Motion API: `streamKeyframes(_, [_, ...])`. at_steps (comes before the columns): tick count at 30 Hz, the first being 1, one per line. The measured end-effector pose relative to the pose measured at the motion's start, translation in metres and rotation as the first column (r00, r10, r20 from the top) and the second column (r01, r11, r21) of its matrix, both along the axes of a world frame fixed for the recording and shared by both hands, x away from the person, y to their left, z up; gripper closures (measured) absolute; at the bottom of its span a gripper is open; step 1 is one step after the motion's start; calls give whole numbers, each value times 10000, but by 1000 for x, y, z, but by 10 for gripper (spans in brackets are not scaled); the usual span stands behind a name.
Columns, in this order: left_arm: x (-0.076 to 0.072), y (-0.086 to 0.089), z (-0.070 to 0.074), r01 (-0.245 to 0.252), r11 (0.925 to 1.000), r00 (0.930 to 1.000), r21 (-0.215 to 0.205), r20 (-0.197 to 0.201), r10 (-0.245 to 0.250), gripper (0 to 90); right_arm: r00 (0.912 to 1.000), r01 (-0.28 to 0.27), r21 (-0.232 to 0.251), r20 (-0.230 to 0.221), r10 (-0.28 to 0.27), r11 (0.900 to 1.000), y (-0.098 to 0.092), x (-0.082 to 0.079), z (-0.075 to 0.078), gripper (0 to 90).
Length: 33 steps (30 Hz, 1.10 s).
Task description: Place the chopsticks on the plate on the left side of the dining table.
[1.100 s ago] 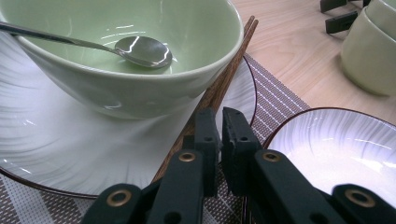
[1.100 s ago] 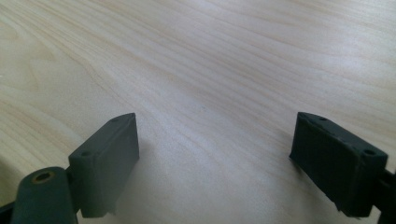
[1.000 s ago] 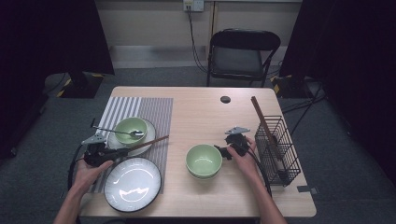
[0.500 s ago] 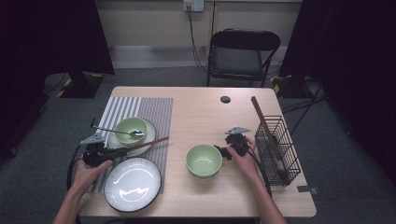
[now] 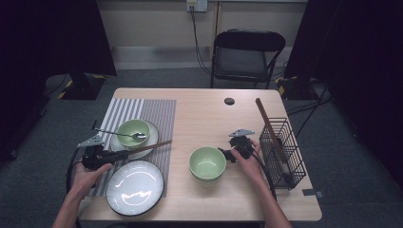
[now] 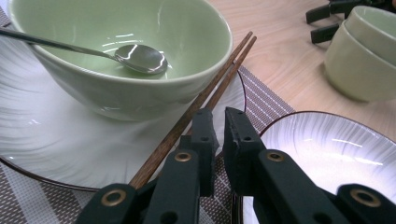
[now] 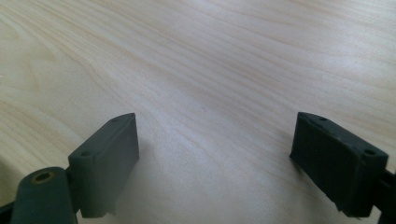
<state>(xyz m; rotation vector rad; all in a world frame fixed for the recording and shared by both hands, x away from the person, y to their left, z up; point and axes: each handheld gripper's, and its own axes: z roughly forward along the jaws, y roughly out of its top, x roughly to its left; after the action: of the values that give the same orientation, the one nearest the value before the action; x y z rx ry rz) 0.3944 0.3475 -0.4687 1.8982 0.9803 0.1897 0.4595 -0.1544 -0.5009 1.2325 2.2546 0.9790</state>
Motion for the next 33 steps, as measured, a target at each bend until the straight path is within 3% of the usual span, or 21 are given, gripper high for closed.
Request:
streamKeyframes(17, [2, 6, -5, -347, 9992, 9994, 217, -70, 348, 828, 10000, -1, 1, -1, 1, 10000, 0, 0, 0, 142])
streamKeyframes(33, [0, 5, -4, -140, 9996, 9999, 241, -78, 142, 845, 10000, 1, -1, 1, -1, 10000, 0, 0, 0, 142])
